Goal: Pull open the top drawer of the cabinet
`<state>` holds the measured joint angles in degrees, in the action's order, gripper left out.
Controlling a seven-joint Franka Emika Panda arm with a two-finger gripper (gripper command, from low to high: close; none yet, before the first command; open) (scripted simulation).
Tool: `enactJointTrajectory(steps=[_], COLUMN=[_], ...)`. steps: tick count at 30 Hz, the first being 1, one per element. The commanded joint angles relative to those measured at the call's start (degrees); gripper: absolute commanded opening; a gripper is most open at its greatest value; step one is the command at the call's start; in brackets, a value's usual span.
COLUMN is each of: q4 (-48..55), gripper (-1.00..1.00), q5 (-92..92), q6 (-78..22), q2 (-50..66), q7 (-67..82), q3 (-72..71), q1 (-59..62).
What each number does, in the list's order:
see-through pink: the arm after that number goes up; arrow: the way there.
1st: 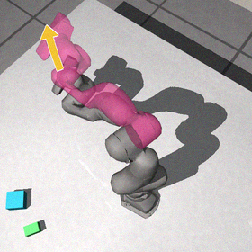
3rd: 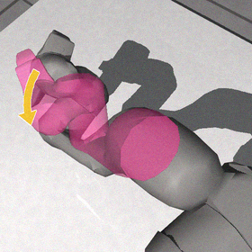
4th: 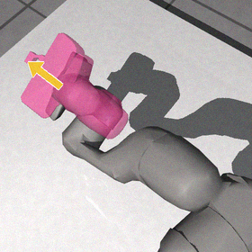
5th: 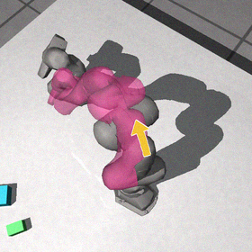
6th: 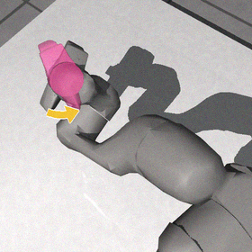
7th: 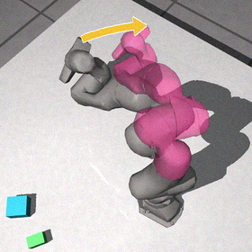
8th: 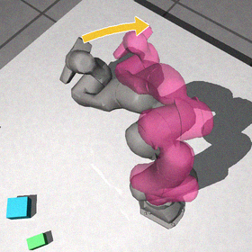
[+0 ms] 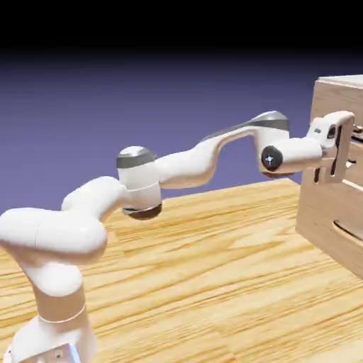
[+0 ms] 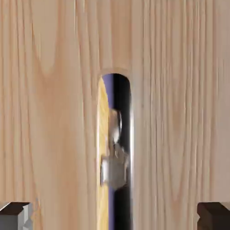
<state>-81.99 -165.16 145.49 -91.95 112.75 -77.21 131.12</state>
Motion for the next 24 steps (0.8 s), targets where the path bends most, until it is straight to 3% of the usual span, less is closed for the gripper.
enactJointTrajectory(steps=[1,7,8,24], q4=[2.1,14.3,14.3,-16.8], gripper=[0.0,0.0,-1.0,-1.0], q5=[0.2,1.1,1.1,-0.7], q6=[0.9,5.9,5.9,-7.0], q2=[0.1,0.7,0.7,-1.6], q7=[-0.4,-2.6,-2.6,1.7], q3=[0.0,0.3,0.3,0.3], q1=[1.2,8.3,8.3,-9.7])
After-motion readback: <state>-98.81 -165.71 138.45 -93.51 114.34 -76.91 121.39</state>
